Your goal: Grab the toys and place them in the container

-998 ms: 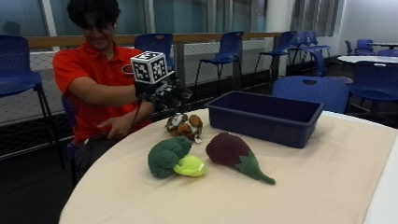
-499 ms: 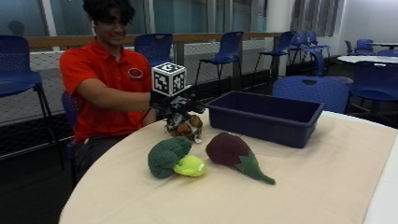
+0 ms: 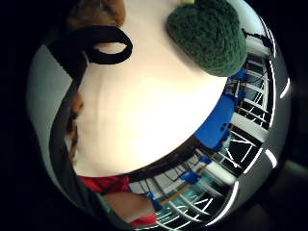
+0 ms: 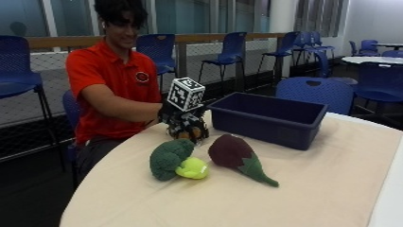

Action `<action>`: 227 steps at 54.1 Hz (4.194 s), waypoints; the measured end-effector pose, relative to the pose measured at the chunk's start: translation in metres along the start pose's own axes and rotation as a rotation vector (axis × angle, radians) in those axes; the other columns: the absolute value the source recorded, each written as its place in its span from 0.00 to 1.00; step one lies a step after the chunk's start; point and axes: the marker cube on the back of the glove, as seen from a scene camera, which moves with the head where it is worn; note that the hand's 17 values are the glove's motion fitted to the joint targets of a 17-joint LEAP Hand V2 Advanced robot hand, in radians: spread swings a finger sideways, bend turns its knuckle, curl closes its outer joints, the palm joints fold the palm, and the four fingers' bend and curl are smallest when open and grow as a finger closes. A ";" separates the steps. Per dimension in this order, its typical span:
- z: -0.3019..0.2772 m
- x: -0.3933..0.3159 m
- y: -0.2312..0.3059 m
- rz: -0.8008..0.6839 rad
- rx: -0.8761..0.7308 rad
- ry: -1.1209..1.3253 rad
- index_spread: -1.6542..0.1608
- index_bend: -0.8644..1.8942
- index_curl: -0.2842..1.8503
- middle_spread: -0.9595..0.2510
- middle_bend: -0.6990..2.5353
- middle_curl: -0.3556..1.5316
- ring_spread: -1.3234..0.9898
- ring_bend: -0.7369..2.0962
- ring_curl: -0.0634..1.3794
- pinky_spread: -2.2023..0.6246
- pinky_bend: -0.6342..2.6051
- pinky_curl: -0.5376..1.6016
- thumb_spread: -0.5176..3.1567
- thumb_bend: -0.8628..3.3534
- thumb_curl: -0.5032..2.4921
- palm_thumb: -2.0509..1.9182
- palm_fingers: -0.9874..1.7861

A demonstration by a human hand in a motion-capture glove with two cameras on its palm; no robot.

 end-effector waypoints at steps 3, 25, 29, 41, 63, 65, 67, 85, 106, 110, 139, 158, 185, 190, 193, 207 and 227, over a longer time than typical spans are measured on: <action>0.001 -0.002 0.001 0.017 0.049 -0.016 0.70 0.41 0.26 0.75 0.26 0.24 0.55 0.46 0.24 0.73 0.57 0.43 0.47 0.21 0.26 0.53 0.40; -0.027 0.011 0.011 -0.002 0.247 -0.028 0.70 0.49 0.35 0.51 0.32 0.31 0.38 0.53 0.31 0.63 0.50 0.40 0.43 0.26 0.35 0.67 0.69; -0.046 0.019 0.011 0.003 0.250 -0.066 0.70 0.50 0.37 0.48 0.33 0.32 0.37 0.53 0.31 0.62 0.49 0.40 0.42 0.26 0.37 0.67 0.69; -0.128 0.012 -0.003 0.001 0.303 -0.072 0.70 0.50 0.41 0.44 0.33 0.34 0.35 0.52 0.32 0.62 0.48 0.41 0.38 0.25 0.40 0.68 0.69; -0.236 -0.113 -0.109 -0.215 0.414 -0.105 0.69 0.47 0.47 0.42 0.30 0.38 0.34 0.51 0.35 0.62 0.48 0.42 0.36 0.24 0.45 0.68 0.68; -0.235 -0.121 -0.118 -0.267 0.426 -0.093 0.68 0.47 0.48 0.42 0.30 0.38 0.34 0.50 0.35 0.62 0.48 0.42 0.37 0.24 0.45 0.67 0.68; -0.234 -0.132 -0.124 -0.244 0.424 -0.138 0.68 0.47 0.48 0.42 0.29 0.38 0.34 0.50 0.35 0.62 0.48 0.42 0.37 0.23 0.46 0.67 0.67; -0.199 -0.124 -0.122 -0.399 0.185 -0.309 0.67 0.36 0.43 0.64 0.23 0.32 0.50 0.36 0.29 0.72 0.61 0.47 0.46 0.19 0.38 0.56 0.30; -0.149 0.103 -0.081 -0.020 0.190 -0.088 0.67 0.38 0.37 0.68 0.25 0.29 0.56 0.35 0.27 0.79 0.60 0.44 0.47 0.20 0.31 0.51 0.30; -0.124 0.135 -0.077 0.042 0.169 -0.091 0.67 0.38 0.36 0.69 0.25 0.29 0.57 0.34 0.26 0.80 0.59 0.43 0.47 0.20 0.30 0.51 0.29; -0.023 0.186 -0.094 0.036 -0.018 0.015 0.68 0.37 0.33 0.74 0.23 0.27 0.60 0.34 0.17 0.81 0.61 0.42 0.45 0.20 0.27 0.52 0.30; -0.035 0.167 -0.094 0.104 0.223 0.067 0.66 0.41 0.35 0.69 0.27 0.22 0.44 0.64 0.33 0.66 0.62 0.42 0.49 0.25 0.32 0.64 0.57; -0.215 0.000 -0.053 -0.185 0.465 0.025 0.65 0.44 0.45 0.55 0.29 0.29 0.36 0.61 0.36 0.63 0.54 0.42 0.37 0.25 0.42 0.69 0.67; -0.241 -0.060 -0.068 -0.239 0.462 0.026 0.64 0.43 0.46 0.54 0.28 0.29 0.35 0.60 0.36 0.63 0.53 0.43 0.35 0.25 0.43 0.69 0.67; -0.250 -0.088 -0.072 -0.293 0.446 -0.040 0.64 0.42 0.47 0.54 0.28 0.30 0.35 0.60 0.36 0.63 0.53 0.43 0.35 0.25 0.44 0.69 0.67; -0.244 -0.166 -0.117 -0.342 0.387 -0.027 0.62 0.41 0.50 0.55 0.27 0.30 0.34 0.59 0.38 0.63 0.53 0.44 0.33 0.24 0.47 0.69 0.66; -0.200 -0.117 -0.130 -0.324 0.270 -0.024 0.66 0.34 0.42 0.70 0.26 0.29 0.51 0.39 0.28 0.76 0.60 0.46 0.43 0.18 0.38 0.53 0.23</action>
